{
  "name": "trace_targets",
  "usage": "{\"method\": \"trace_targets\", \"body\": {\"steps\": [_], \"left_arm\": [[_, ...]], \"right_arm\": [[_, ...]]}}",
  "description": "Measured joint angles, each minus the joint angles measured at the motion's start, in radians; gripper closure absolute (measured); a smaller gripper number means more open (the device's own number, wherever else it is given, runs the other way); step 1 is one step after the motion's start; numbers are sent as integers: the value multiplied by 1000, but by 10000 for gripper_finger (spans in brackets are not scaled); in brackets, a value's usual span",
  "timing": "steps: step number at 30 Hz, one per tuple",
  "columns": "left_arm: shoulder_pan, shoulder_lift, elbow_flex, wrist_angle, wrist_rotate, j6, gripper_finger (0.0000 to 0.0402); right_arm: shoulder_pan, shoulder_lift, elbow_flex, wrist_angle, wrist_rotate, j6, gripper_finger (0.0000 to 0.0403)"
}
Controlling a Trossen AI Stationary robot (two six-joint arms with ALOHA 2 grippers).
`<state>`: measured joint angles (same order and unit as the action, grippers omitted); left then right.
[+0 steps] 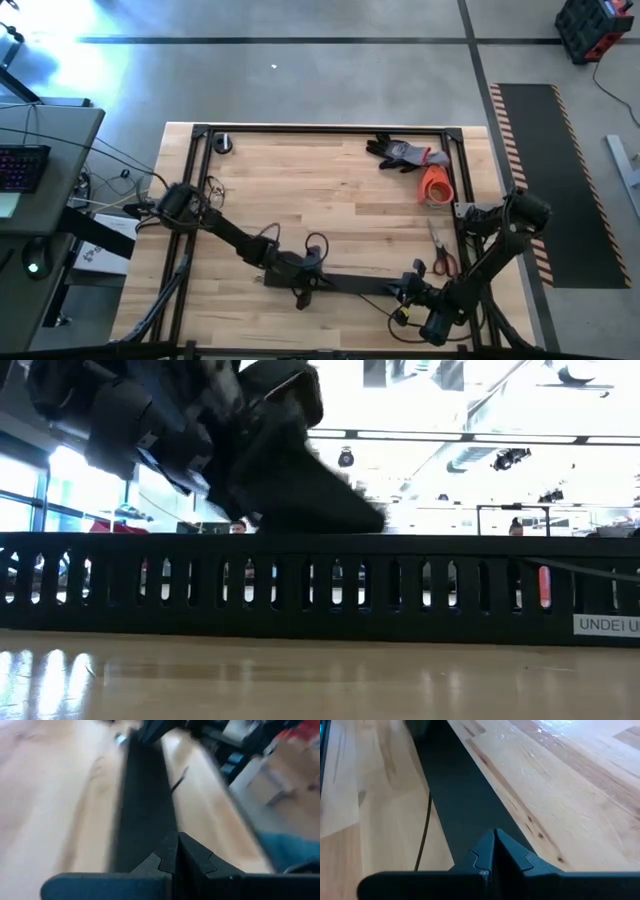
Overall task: Ziptie cables
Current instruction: Close the black cable duct
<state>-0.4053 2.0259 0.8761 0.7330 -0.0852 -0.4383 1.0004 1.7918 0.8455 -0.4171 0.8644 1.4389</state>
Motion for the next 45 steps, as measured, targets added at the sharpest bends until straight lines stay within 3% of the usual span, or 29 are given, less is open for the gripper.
{"method": "trace_targets", "body": {"steps": [4, 8, 11, 14, 23, 31, 38, 41, 45], "left_arm": [[17, -158, -6, -235, -15, 66, 401], [-3, -367, 0, -590, -118, 81, 401], [-59, -488, -4, -869, -204, 4, 401], [-132, -566, -3, -1007, -262, -110, 401], [-269, -489, -132, -944, -350, -357, 401], [-287, -451, -168, -920, -350, -372, 401], [-239, -571, -180, -1012, -355, -291, 401], [-224, -663, -172, -1080, -370, -288, 401], [-224, -797, -147, -1228, -400, -398, 401]], "right_arm": [[0, -19, -4, -21, 29, -5, 403], [-18, -34, -5, -40, 21, -7, 403], [-24, -34, -5, -40, 22, -8, 403], [-28, -33, -5, -40, 32, -11, 403], [-51, -33, -6, -32, 38, -30, 403], [-51, -33, -6, -35, 46, -30, 403], [-57, -42, 18, -83, 68, -30, 403], [-62, -82, 65, -200, 68, -1, 403], [-65, -143, 129, -447, 17, 139, 403]]}}
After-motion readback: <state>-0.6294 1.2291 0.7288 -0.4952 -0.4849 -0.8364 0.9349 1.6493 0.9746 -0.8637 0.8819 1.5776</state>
